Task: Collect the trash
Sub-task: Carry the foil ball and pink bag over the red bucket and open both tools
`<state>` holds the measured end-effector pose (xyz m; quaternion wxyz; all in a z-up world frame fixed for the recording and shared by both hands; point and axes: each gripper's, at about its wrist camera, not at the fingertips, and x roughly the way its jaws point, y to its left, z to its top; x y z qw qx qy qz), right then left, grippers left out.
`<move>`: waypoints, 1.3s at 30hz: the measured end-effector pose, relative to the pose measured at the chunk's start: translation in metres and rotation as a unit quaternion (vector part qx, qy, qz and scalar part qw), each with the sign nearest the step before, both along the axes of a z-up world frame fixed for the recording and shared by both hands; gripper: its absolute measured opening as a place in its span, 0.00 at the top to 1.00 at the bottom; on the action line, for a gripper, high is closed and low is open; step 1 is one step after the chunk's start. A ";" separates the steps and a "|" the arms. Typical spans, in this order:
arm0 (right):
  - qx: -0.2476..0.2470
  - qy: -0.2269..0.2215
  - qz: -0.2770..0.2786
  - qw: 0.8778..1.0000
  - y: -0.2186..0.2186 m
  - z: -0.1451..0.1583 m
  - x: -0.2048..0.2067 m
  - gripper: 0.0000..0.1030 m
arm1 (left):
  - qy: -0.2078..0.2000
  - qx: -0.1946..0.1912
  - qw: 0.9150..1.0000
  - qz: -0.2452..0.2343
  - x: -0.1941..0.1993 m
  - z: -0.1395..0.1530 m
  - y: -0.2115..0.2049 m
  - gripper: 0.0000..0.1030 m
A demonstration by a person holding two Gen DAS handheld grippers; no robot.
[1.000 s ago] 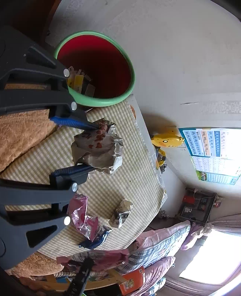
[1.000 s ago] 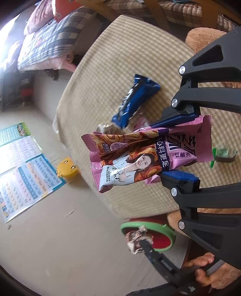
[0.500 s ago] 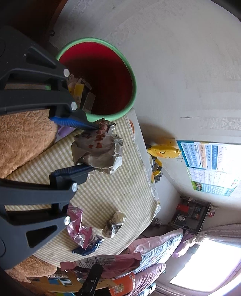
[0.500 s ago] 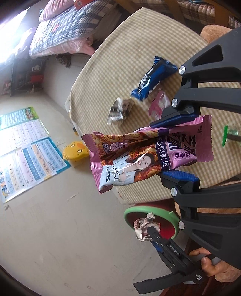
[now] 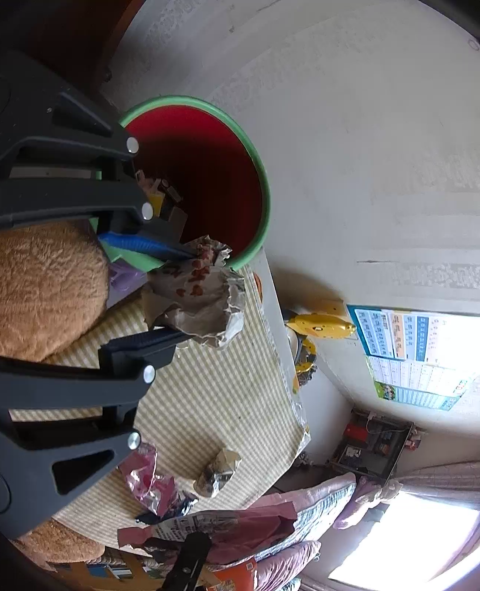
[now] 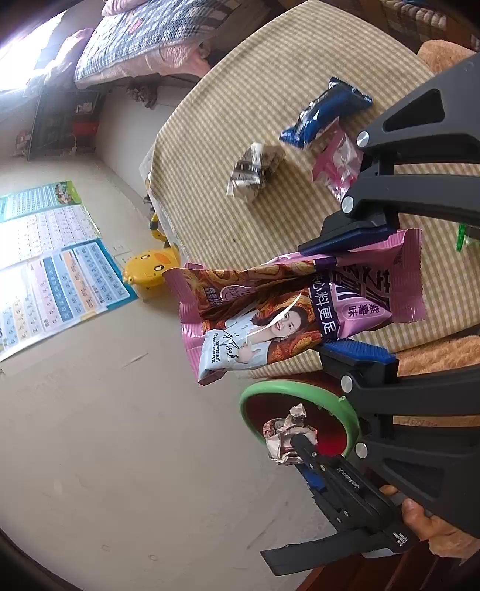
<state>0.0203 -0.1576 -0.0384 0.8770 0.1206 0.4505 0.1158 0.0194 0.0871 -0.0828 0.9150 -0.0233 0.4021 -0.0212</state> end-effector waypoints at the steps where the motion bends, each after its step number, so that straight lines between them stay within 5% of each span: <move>1: -0.002 0.001 0.003 1.000 0.004 -0.001 0.001 0.60 | 0.000 -0.001 1.000 0.003 0.000 -0.001 0.003 0.66; 39: -0.014 0.020 0.104 0.994 0.121 -0.015 0.044 0.60 | 0.015 -0.013 0.995 0.097 0.015 -0.019 0.102 0.66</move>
